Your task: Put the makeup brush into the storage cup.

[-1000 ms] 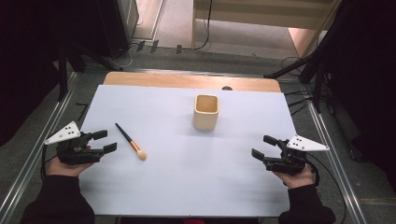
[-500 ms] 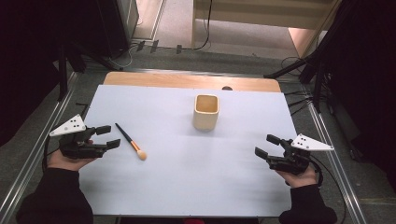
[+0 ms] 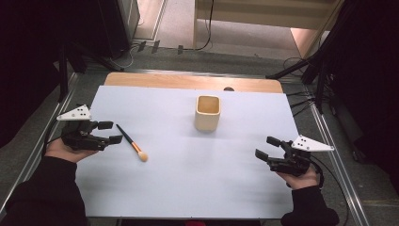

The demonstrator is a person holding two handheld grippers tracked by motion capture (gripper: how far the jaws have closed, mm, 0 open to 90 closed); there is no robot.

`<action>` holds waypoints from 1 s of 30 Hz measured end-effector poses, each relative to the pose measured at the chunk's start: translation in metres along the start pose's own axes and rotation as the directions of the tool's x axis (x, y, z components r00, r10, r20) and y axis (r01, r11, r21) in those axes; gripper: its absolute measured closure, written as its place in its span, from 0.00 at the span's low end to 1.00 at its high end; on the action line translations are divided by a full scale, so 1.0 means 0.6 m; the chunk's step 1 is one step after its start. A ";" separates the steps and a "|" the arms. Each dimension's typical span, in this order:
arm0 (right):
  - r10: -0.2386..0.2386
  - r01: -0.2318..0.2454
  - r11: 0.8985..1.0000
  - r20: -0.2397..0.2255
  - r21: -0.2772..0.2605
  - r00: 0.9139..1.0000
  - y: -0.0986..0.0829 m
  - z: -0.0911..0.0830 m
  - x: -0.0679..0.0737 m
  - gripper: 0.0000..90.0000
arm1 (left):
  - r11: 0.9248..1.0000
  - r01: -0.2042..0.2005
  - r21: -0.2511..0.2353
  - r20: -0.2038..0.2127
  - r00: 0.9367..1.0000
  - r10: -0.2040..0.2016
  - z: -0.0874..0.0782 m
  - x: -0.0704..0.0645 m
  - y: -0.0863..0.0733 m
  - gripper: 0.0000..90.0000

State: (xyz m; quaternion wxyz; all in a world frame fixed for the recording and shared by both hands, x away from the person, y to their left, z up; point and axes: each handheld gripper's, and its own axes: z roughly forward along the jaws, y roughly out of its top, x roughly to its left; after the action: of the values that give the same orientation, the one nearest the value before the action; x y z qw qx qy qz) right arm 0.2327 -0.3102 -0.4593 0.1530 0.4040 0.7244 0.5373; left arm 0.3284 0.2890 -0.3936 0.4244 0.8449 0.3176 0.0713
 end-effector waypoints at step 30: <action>-0.008 0.008 1.000 -0.001 -0.008 1.000 0.000 -0.002 0.000 0.27 | 0.925 -0.097 0.367 -0.063 0.990 0.129 0.069 0.029 0.036 0.34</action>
State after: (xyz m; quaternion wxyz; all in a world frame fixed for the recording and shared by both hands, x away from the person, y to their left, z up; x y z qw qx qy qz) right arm 0.2315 -0.3109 -0.4589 0.1562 0.4003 0.7238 0.5399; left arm 0.3685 0.2618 -0.4059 0.2421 0.9218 0.2941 0.0720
